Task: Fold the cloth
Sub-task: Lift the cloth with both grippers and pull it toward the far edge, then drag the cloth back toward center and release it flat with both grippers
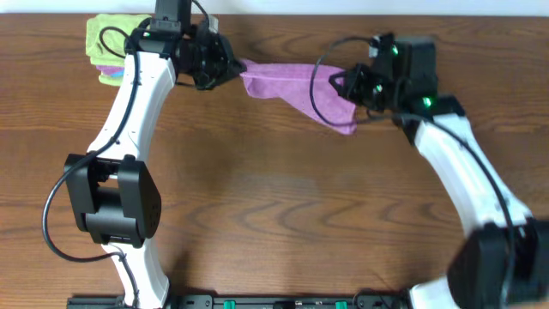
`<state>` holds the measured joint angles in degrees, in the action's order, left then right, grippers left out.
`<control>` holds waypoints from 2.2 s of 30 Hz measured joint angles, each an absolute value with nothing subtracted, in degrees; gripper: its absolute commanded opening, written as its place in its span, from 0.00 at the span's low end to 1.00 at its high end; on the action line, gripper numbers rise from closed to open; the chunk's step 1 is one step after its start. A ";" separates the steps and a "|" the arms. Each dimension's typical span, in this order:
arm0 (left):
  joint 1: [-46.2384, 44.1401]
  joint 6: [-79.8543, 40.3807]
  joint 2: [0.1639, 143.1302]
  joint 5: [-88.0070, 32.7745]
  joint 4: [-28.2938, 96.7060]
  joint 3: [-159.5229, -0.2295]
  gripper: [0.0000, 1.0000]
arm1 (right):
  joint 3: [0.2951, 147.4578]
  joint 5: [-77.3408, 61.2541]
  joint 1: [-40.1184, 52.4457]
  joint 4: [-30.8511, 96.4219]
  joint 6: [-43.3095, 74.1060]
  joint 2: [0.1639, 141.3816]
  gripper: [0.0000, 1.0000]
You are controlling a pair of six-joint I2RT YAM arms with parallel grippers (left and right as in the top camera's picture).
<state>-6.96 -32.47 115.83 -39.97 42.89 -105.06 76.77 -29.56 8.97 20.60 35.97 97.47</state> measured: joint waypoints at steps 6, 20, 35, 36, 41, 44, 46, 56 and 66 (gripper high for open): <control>-6.39 -35.83 115.83 -35.88 35.05 -105.06 0.06 | 90.70 -30.02 8.93 24.62 33.58 107.07 0.01; -6.39 -40.60 115.83 -29.87 22.81 -105.12 0.06 | 105.93 -29.98 8.67 25.93 30.72 117.82 0.01; -6.70 -38.96 115.83 -29.89 24.01 -105.91 0.06 | 109.80 -29.82 7.86 27.59 26.46 117.91 0.01; -6.96 -38.94 115.87 -29.56 23.05 -105.91 0.06 | 109.80 -29.71 7.73 26.98 26.44 117.99 0.01; -8.82 -38.72 116.95 -27.64 20.86 -106.06 0.05 | 109.93 -28.32 6.68 27.44 25.85 119.04 0.01; -9.19 -37.71 117.91 -27.38 23.18 -106.06 0.06 | 109.95 -28.10 6.55 30.20 24.71 119.79 0.01; -9.19 -36.91 118.08 -27.59 25.96 -106.08 0.06 | 110.13 -28.51 6.55 33.52 23.99 119.81 0.01; -9.19 -30.50 117.78 -31.79 43.64 -106.59 0.06 | 110.93 -29.50 6.55 52.51 18.24 117.64 0.01; -9.67 -25.39 115.59 -34.09 63.18 -106.80 0.06 | 111.55 -30.65 6.55 73.43 13.54 115.31 0.01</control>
<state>-9.67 -25.39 115.59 -34.09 63.18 -106.80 111.55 -30.65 6.55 73.43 13.54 115.31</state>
